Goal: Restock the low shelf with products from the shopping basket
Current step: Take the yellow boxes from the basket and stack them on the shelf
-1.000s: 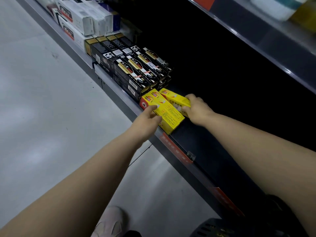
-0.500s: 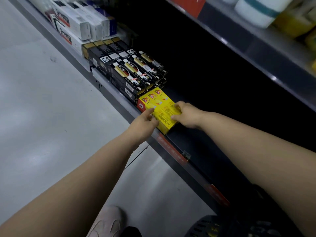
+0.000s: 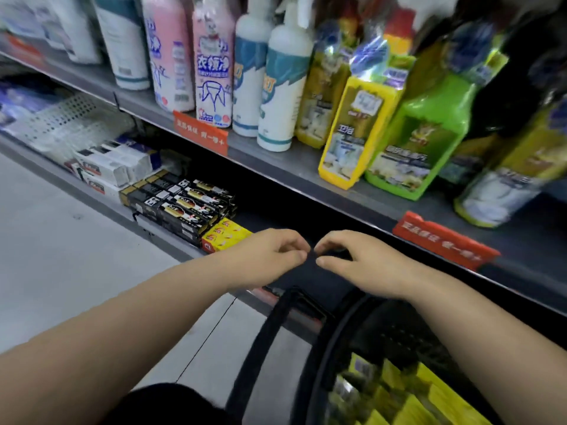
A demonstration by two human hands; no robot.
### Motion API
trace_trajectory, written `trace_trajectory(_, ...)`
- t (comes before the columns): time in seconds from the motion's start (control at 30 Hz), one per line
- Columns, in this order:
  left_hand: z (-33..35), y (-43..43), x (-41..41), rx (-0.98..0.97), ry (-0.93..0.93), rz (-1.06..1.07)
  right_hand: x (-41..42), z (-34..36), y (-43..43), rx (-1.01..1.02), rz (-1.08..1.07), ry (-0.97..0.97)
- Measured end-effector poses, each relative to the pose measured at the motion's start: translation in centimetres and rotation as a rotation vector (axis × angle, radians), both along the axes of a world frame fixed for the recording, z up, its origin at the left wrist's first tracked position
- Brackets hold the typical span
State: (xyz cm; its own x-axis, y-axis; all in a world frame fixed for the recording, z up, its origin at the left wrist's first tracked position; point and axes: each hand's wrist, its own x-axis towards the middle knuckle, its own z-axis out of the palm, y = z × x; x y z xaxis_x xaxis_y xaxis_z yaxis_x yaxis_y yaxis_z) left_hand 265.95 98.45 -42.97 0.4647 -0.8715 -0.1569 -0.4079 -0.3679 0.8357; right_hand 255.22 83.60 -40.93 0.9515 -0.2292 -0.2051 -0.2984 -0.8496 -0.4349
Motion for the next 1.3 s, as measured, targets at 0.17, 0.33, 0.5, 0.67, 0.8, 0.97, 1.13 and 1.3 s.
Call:
trace_trajectory(0.17, 2.4, -2.2, -6.7, -0.012, 0.019, -0.174, -9.1, 0.9, -0.2, 0.083, -0.144, -0.116)
trace_trajectory(0.33, 1.5, -4.0, -12.7, -0.004, 0.092, -0.258, -17.3, -2.0, -0.1, 0.215, -0.334, -0.092)
trace_trajectory(0.5, -2.4, -4.8, -17.7, 0.139, 0.137, -0.386, -23.7, -7.6, -0.4, 0.14, -0.481, 0.123)
trace_trajectory(0.67, -4.6, -5.0, -19.0, 0.261, 0.062, -0.471, -28.4, -11.7, -0.7, -0.147, -0.652, 0.379)
trace_trajectory(0.8, -5.6, -4.9, -20.2, 0.323, 0.082, -0.5, -30.6, -12.7, -1.0, -0.074, -0.842, 0.422)
trace_trajectory(0.97, -6.0, -4.8, -20.8, 0.375, 0.223, -0.353, -28.3, -9.4, 0.5, 0.346, -0.947, -0.093)
trace_trajectory(1.13, -5.7, -5.2, -20.8, 0.224, 0.65, -0.044, -25.0, -7.2, 3.4, 0.552, -0.634, -0.221)
trace_trajectory(1.3, -5.6, -5.9, -19.3, 0.264, 0.703, 0.113, -26.3, -9.2, 1.6, 0.519, -0.727, -0.044)
